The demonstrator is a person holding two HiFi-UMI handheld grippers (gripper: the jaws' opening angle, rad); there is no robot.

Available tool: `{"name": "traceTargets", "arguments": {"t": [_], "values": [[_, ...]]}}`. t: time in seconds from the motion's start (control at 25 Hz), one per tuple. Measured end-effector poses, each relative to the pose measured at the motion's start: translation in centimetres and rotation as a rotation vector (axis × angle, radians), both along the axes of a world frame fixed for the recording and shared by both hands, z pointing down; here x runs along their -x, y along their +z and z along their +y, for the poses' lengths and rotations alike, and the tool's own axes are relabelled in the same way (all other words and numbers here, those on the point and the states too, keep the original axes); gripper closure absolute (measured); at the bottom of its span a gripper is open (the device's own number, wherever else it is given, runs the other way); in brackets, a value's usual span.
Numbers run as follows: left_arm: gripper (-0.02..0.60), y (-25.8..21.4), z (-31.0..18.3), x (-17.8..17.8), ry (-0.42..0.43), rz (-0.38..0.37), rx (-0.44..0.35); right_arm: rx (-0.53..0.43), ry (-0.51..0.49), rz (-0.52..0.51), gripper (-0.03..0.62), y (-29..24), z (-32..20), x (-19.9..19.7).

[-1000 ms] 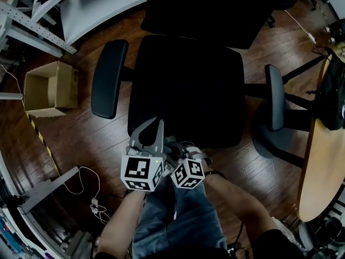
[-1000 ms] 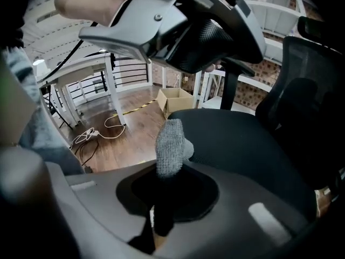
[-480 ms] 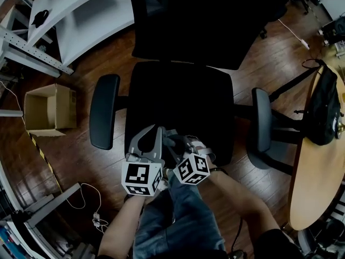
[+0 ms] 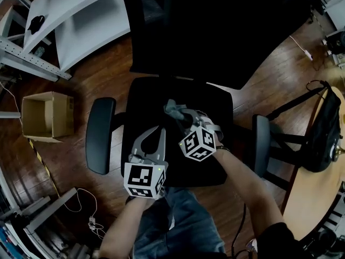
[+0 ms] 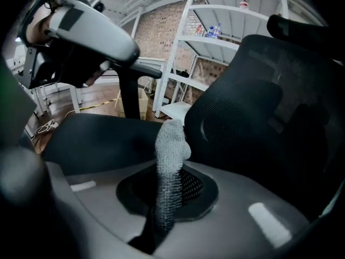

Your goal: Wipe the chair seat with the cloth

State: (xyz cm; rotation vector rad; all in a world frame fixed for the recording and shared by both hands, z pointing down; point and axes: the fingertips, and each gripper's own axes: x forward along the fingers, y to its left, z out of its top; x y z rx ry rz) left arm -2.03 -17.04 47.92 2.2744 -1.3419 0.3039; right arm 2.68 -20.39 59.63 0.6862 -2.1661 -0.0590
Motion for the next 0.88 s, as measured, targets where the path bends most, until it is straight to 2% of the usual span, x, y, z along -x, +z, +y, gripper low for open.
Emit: {"name": "traceTargets", "arguments": {"t": [0.16,0.44,0.68,0.88], "values": [[0.578,0.8,-1.5,-1.1,0.023,-0.007,0.012,0.008,0.034,0.078,0.576,2.6,-5.0,-1.8],[0.578,2.8,-1.9,-1.4,0.001,-0.016,0.061,0.009,0.04,0.185,0.576,6.1,-11.3,-4.2],[0.578,4.0,-1.6,-0.5,-0.048,-0.014,0.086,0.019,0.009,0.259,0.577,8.8,-11.7,-5.2],[0.578,3.9,-1.0,0.2,-0.061,-0.024,0.085,0.043,-0.001,0.253,0.577,9.6,-9.2,-4.5]]}}
